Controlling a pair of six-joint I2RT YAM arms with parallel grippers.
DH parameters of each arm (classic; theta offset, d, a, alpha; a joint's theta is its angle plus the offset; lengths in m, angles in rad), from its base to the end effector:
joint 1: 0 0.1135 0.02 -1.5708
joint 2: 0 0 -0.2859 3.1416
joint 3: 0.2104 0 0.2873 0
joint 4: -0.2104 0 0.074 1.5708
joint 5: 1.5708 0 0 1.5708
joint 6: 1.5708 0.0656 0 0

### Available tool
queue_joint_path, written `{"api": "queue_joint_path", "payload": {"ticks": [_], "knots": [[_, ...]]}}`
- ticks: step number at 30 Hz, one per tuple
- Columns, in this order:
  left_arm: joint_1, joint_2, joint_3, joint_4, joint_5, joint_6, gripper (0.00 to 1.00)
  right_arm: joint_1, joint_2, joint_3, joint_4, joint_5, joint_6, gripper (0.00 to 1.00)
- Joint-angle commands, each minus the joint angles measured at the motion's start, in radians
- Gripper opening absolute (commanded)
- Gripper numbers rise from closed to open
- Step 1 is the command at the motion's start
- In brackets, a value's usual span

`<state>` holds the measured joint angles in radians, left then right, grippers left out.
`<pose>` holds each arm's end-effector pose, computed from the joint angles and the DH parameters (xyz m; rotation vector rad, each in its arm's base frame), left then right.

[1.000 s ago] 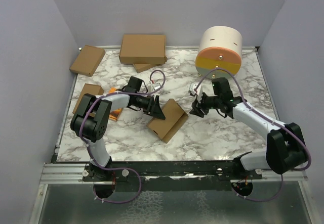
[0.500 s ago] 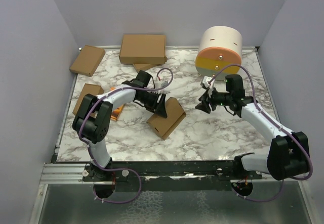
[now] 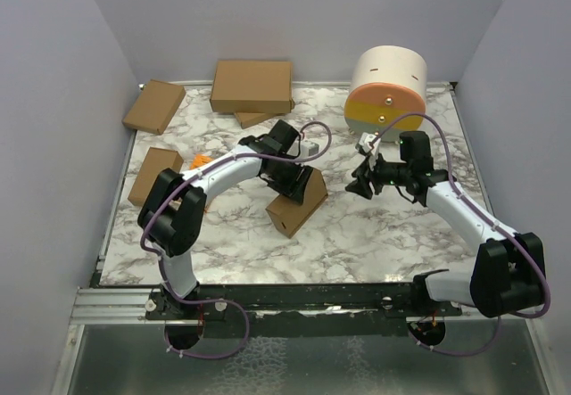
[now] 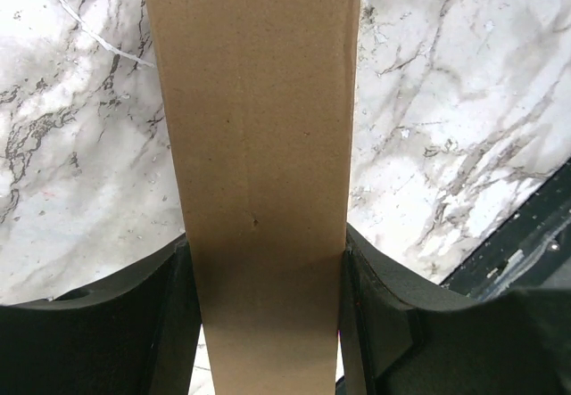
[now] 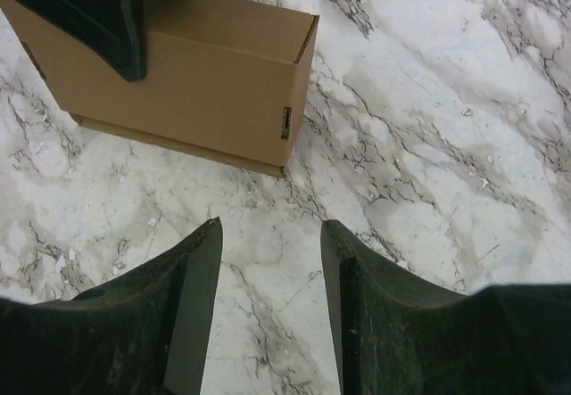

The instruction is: Fold the paper box

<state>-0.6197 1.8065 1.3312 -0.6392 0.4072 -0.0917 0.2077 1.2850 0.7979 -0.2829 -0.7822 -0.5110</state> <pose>0.3294 -0.2669 0.1958 0.8472 2.6276 -0.7567 0.2863 0.1076 0.2254 -1.1045 1.8759 0.7370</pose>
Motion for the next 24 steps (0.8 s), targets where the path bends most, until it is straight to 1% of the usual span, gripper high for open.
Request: {"api": "queue_joint_path", "payload": {"ticks": [1, 7, 8, 9, 13, 18, 24], "knots": [[-0.073, 0.061, 0.049, -0.106, -0.298, -0.053, 0.34, -0.013, -0.009, 0.003, 0.037, -0.036, 0.023, 0.49], [-0.181, 0.108, 0.057, -0.130, -0.490, -0.152, 0.35, -0.040, -0.014, 0.003, 0.038, -0.059, 0.032, 0.49], [-0.199, 0.118, 0.062, -0.139, -0.544, -0.174, 0.35, -0.046, -0.013, 0.004, 0.038, -0.061, 0.032, 0.49], [-0.212, 0.131, 0.066, -0.148, -0.561, -0.188, 0.35, -0.051, -0.015, 0.004, 0.039, -0.064, 0.032, 0.49], [-0.279, 0.207, 0.124, -0.231, -0.674, -0.226, 0.36, -0.067, -0.019, 0.004, 0.039, -0.069, 0.033, 0.49], [-0.319, 0.292, 0.191, -0.323, -0.745, -0.253, 0.37, -0.093, -0.031, 0.003, 0.040, -0.079, 0.038, 0.49], [-0.324, 0.295, 0.204, -0.315, -0.757, -0.260, 0.39, -0.119, -0.039, 0.002, 0.041, -0.100, 0.040, 0.49]]}}
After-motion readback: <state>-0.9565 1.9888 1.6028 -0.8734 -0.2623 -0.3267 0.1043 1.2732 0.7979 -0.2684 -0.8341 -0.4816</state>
